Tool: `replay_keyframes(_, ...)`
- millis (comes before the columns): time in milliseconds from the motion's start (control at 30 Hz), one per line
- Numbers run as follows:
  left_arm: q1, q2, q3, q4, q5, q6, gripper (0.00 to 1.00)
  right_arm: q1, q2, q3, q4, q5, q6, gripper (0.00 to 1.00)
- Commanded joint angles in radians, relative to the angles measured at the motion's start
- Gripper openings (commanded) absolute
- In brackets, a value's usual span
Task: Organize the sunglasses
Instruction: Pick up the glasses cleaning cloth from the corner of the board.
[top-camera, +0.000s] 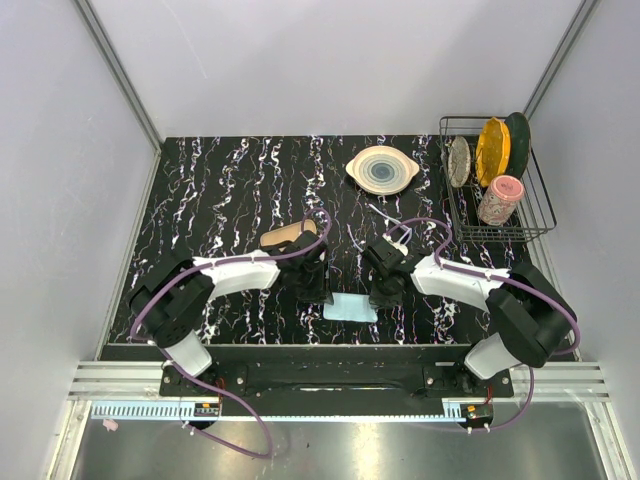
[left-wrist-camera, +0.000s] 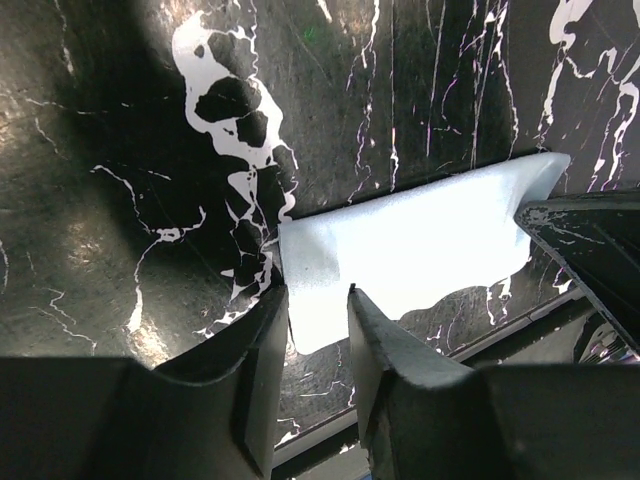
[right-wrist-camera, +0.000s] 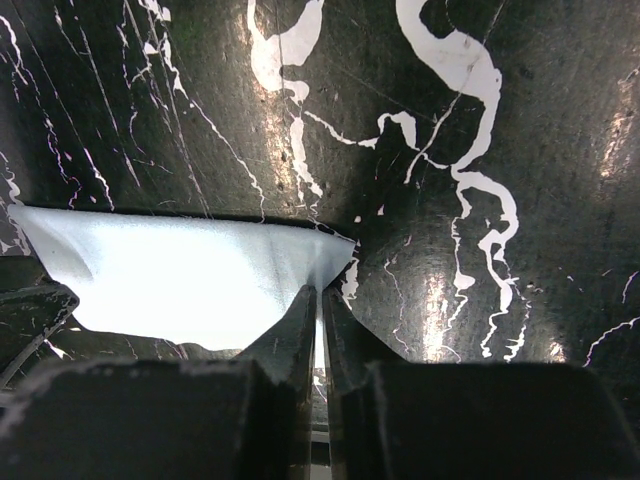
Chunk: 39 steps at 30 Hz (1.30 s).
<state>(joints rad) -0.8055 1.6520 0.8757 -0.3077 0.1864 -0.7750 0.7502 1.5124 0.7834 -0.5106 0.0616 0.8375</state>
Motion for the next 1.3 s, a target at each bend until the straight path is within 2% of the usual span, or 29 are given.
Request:
replay_keyframes(0, -0.011, 0.031, 0.034, -0.013, -0.031, -0.004, 0.34, 0.005, 0.026, -0.024, -0.011, 0.003, -0.006, 0.10)
replay_keyframes(433, -0.024, 0.061, 0.068, -0.064, -0.068, -0.001, 0.33, 0.005, 0.008, -0.029, -0.006, -0.002, -0.006, 0.09)
replay_keyframes(633, -0.037, 0.077, 0.089, -0.096, -0.096, 0.005, 0.27, 0.005, 0.002, -0.033, -0.002, -0.006, -0.005, 0.08)
replay_keyframes(833, -0.060, 0.094, 0.121, -0.151, -0.146, 0.019, 0.26, 0.005, 0.000, -0.032, 0.000, -0.005, -0.005, 0.08)
replay_keyframes(1100, -0.080, 0.026, 0.154, -0.241, -0.307, 0.023, 0.46, 0.005, -0.006, -0.038, 0.001, -0.002, -0.002, 0.08)
replay_keyframes(1267, -0.095, 0.055, 0.192, -0.249, -0.294, 0.023, 0.45, 0.005, -0.006, -0.046, 0.006, -0.002, -0.002, 0.08)
